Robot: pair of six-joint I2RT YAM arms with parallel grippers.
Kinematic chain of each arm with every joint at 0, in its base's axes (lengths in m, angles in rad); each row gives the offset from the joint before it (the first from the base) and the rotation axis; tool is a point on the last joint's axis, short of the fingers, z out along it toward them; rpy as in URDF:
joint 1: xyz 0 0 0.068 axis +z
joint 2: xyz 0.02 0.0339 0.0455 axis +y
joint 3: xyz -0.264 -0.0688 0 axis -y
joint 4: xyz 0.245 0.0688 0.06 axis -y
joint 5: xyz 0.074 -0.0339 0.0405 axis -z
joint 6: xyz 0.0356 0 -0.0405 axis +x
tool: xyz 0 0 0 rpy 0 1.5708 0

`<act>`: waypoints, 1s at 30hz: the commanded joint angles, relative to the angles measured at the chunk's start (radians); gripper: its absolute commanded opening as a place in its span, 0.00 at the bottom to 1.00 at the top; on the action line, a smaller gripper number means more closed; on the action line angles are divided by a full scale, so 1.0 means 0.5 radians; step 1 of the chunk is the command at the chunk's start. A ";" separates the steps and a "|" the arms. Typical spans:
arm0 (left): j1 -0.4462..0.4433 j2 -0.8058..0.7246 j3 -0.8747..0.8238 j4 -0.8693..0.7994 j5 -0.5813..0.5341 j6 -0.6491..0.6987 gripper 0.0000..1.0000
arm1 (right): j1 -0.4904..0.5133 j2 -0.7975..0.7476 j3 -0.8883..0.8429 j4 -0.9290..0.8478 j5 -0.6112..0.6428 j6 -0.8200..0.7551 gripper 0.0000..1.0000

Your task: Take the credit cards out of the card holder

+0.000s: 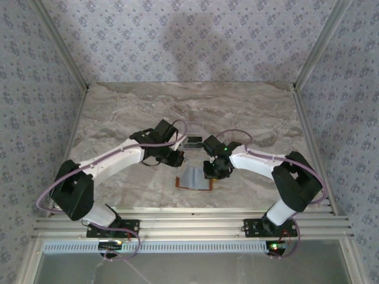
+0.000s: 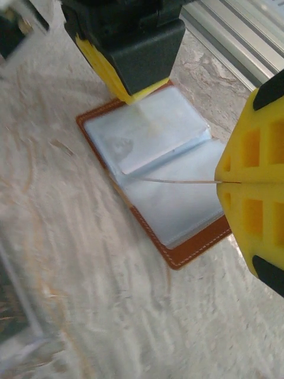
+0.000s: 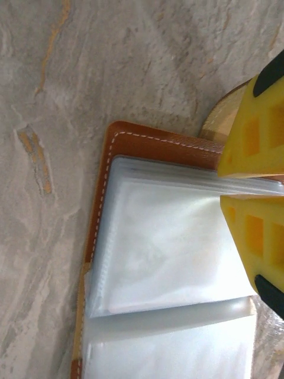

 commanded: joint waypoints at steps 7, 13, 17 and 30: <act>0.001 -0.037 0.248 -0.238 -0.107 1.083 0.00 | -0.058 -0.185 0.111 -0.205 0.074 -0.060 0.17; 0.000 0.040 0.392 -0.326 -0.031 1.694 0.00 | -0.131 -0.342 0.122 -0.284 0.123 -0.094 0.18; 0.011 0.158 0.512 -0.378 -0.067 2.048 0.00 | -0.217 -0.458 0.080 -0.315 0.131 -0.101 0.17; 0.114 0.876 1.498 -0.795 -0.162 2.456 0.00 | -0.403 -0.626 -0.039 -0.347 0.101 -0.173 0.18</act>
